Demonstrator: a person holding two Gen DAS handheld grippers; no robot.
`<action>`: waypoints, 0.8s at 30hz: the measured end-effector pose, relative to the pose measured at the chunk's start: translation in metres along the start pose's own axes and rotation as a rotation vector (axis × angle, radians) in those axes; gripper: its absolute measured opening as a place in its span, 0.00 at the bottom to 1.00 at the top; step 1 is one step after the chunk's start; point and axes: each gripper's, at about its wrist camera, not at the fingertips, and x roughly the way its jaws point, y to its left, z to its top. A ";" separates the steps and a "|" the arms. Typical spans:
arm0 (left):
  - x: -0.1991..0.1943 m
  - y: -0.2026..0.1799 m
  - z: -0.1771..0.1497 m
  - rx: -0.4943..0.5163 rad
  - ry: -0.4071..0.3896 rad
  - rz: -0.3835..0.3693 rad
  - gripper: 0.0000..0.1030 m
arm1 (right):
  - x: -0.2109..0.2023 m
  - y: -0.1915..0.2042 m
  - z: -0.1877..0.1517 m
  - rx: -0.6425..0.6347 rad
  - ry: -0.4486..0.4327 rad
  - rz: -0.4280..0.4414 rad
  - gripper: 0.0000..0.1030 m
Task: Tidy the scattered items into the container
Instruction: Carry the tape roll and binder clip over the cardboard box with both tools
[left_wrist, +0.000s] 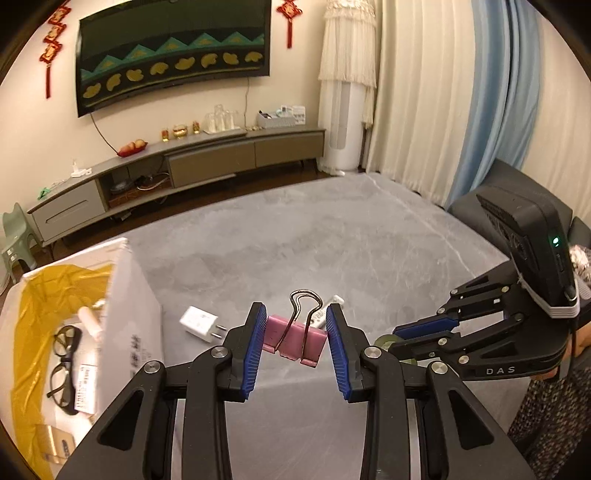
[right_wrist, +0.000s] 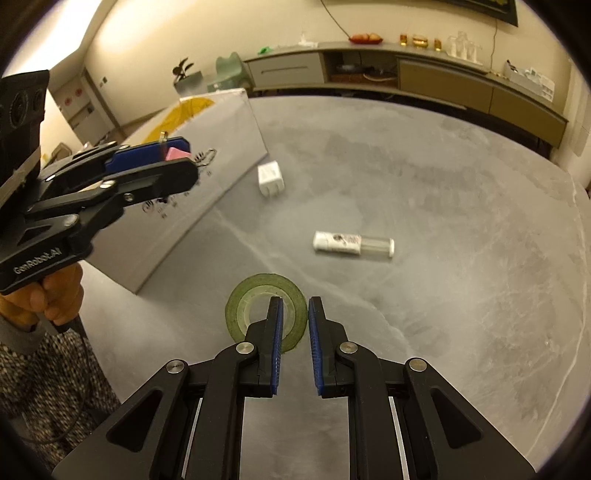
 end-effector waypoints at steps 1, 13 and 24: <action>-0.008 0.003 0.001 -0.004 -0.012 0.005 0.34 | -0.001 0.004 0.002 -0.001 -0.007 0.000 0.14; -0.066 0.030 -0.005 -0.056 -0.099 0.030 0.34 | -0.023 0.057 0.014 0.044 -0.133 0.063 0.14; -0.121 0.081 -0.016 -0.187 -0.201 0.094 0.34 | -0.036 0.098 0.037 0.027 -0.183 0.087 0.14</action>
